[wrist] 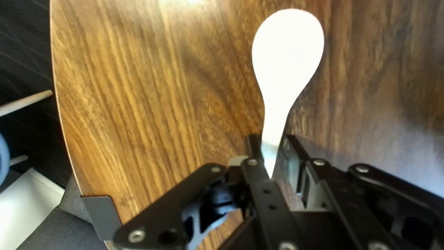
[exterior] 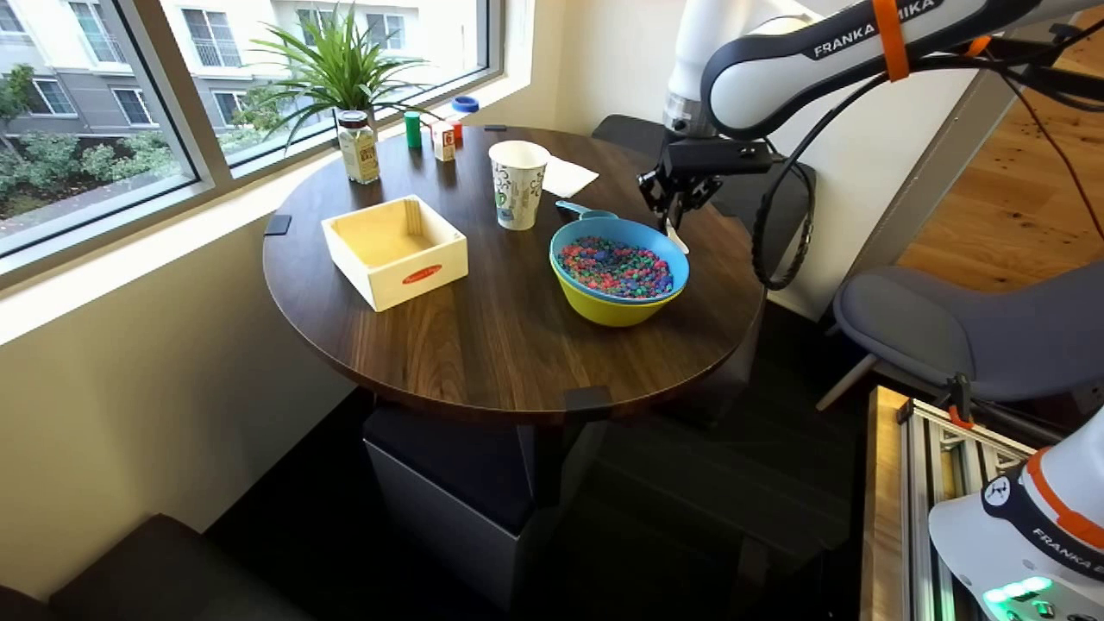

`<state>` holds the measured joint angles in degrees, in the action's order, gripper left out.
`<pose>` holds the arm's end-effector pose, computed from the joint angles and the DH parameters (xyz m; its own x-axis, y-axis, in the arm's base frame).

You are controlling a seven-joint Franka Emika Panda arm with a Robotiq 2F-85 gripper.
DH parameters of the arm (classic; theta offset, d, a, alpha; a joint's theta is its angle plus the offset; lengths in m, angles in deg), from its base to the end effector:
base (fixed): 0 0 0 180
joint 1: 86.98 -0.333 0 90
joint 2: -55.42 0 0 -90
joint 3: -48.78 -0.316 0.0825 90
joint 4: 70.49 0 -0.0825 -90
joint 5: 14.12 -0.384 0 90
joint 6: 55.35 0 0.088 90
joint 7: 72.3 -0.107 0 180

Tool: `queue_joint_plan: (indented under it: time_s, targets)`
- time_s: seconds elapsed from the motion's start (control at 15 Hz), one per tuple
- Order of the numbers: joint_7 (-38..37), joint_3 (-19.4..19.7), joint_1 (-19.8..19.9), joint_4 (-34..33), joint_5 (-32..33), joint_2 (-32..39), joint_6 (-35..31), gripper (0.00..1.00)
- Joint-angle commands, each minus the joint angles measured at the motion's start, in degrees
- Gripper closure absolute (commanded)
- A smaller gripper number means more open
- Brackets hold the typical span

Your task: Use the white spoon to put some contents of the bowl in the blue scoop

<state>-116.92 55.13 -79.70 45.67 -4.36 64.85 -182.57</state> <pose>0.5673 -0.1415 0.3714 0.6109 -0.7819 0.1240 -0.7917 -0.6032 0.0965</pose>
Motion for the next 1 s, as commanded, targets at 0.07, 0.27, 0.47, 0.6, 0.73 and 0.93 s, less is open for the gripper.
queue_joint_plan:
  time_s: [0.07,0.27,0.47,0.6,0.73,0.93]
  targets:
    - [-1.2,1.3,-1.2,0.1,-0.5,0.6,-2.1,0.99]
    - [-1.2,1.2,-1.5,1.2,0.2,-2.2,-2.7,0.97]
    - [-1.3,1.0,-2.1,2.1,2.0,-5.7,-3.6,0.97]
    - [-1.2,0.5,-2.6,2.6,3.4,-8.5,-3.9,0.97]
    - [-1.9,-0.4,-3.2,3.0,5.2,-11.6,-3.4,0.97]
    - [-3.8,-2.6,-3.8,3.9,8.6,-15.2,-3.2,0.97]
